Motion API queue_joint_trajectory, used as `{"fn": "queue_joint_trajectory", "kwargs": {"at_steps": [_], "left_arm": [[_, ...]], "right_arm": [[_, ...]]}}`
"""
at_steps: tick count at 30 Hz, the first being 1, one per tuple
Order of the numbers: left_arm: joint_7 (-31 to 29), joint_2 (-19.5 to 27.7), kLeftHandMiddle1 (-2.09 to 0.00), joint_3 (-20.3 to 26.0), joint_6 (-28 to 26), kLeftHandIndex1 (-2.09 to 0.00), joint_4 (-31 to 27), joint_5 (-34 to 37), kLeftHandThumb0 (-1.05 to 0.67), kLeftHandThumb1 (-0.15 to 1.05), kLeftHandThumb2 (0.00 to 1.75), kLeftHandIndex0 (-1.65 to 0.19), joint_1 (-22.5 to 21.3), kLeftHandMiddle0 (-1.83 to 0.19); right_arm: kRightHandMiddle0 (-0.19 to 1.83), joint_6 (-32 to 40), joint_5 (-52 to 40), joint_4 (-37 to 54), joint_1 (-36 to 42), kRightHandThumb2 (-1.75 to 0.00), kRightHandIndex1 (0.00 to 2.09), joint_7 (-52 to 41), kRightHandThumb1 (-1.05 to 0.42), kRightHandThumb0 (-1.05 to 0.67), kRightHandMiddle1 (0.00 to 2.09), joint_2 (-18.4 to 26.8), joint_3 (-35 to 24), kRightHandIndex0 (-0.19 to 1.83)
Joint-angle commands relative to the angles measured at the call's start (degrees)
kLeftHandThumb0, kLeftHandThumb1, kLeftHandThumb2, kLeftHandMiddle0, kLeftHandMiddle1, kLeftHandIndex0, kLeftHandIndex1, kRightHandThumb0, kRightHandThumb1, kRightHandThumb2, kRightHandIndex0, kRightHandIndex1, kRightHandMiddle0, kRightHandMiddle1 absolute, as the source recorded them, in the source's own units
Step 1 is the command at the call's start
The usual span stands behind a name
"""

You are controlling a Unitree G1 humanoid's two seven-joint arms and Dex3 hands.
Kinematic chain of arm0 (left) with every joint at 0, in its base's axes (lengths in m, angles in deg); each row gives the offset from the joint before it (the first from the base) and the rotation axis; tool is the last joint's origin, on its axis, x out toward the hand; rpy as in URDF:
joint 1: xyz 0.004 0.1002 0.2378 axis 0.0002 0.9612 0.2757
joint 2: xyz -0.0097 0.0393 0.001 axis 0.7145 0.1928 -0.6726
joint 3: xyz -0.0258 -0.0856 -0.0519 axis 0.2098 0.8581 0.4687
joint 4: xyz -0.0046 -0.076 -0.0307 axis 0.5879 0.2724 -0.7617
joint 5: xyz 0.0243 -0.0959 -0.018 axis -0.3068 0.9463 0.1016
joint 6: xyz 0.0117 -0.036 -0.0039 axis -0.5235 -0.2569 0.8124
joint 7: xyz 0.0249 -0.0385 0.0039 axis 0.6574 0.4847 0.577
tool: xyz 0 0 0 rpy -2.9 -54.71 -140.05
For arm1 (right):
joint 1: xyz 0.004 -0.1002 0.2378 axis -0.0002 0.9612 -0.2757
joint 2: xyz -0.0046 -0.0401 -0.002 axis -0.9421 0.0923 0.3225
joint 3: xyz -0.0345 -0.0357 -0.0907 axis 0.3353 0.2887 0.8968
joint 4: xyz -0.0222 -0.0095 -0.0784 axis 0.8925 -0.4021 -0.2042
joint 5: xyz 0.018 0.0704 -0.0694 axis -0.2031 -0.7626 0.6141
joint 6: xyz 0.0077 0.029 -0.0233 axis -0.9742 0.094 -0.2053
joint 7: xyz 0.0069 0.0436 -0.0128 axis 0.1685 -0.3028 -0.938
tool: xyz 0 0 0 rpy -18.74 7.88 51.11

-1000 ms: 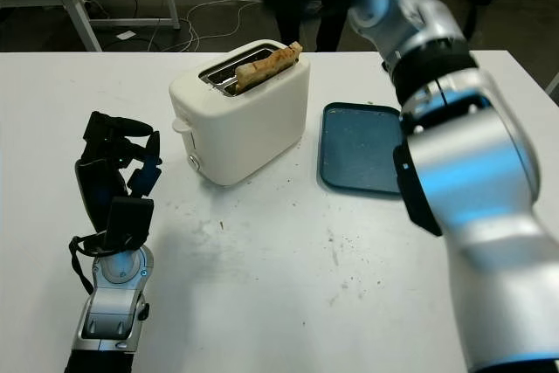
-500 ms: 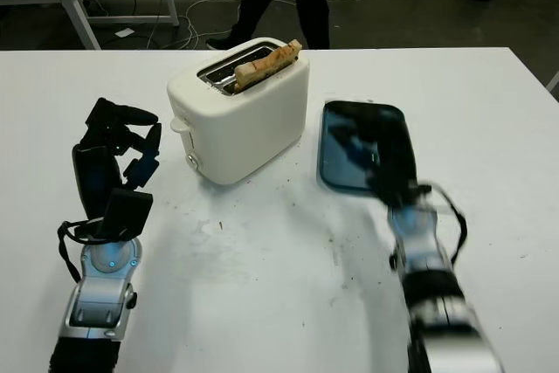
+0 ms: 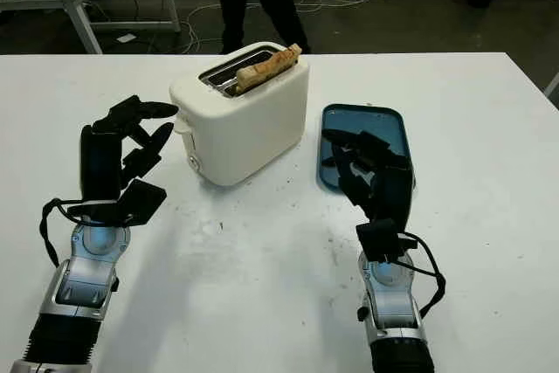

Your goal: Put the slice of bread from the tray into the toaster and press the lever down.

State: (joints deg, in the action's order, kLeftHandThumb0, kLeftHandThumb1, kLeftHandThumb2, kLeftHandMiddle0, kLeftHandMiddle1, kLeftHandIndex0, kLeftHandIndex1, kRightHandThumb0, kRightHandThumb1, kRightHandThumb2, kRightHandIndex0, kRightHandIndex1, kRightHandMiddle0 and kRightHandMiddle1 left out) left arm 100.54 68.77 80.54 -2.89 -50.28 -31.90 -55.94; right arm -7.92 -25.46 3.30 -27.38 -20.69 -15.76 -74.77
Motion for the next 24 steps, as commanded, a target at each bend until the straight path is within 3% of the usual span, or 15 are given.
{"fn": "queue_joint_trajectory", "kwargs": {"at_steps": [1, 10, 18, 24], "left_arm": [[-0.93, 2.09, -1.75, -0.36, 0.80, -0.46, 0.73, -0.98, -0.29, 0.92, 0.18, -0.90, -1.09, -0.71], [-4.78, 7.84, -1.64, -0.37, -1.31, -0.37, 1.81, -2.82, -0.24, 0.92, 0.16, -0.98, -3.40, -0.77], [-9.53, 15.44, -1.61, -3.36, -5.45, -0.25, 4.74, -10.93, -0.24, 0.92, 0.15, -0.99, -8.37, -0.80], [-13.46, 18.69, -1.34, -5.63, -4.73, -0.14, 7.97, -11.65, -0.26, 0.92, 0.11, -1.04, -12.73, -0.90]], "right_arm": [[0.76, -1.67, -1.38, -1.16, -1.25, -0.40, 1.73, 0.54, -0.92, -0.49, 1.38, -1.40, -0.41, 0.89], [0.71, -3.36, 0.04, -4.32, -2.77, -0.43, 1.75, 1.10, -0.92, -0.49, 1.48, -1.84, -0.59, 0.89], [0.73, -3.46, -0.61, -3.82, -2.21, -0.41, 1.75, 0.62, -0.92, -0.49, 1.44, -2.18, -0.39, 0.87], [0.71, -3.18, -1.58, -2.89, -1.47, -0.40, 1.75, -0.03, -0.92, -0.47, 1.44, -2.60, -0.53, 0.86]]}}
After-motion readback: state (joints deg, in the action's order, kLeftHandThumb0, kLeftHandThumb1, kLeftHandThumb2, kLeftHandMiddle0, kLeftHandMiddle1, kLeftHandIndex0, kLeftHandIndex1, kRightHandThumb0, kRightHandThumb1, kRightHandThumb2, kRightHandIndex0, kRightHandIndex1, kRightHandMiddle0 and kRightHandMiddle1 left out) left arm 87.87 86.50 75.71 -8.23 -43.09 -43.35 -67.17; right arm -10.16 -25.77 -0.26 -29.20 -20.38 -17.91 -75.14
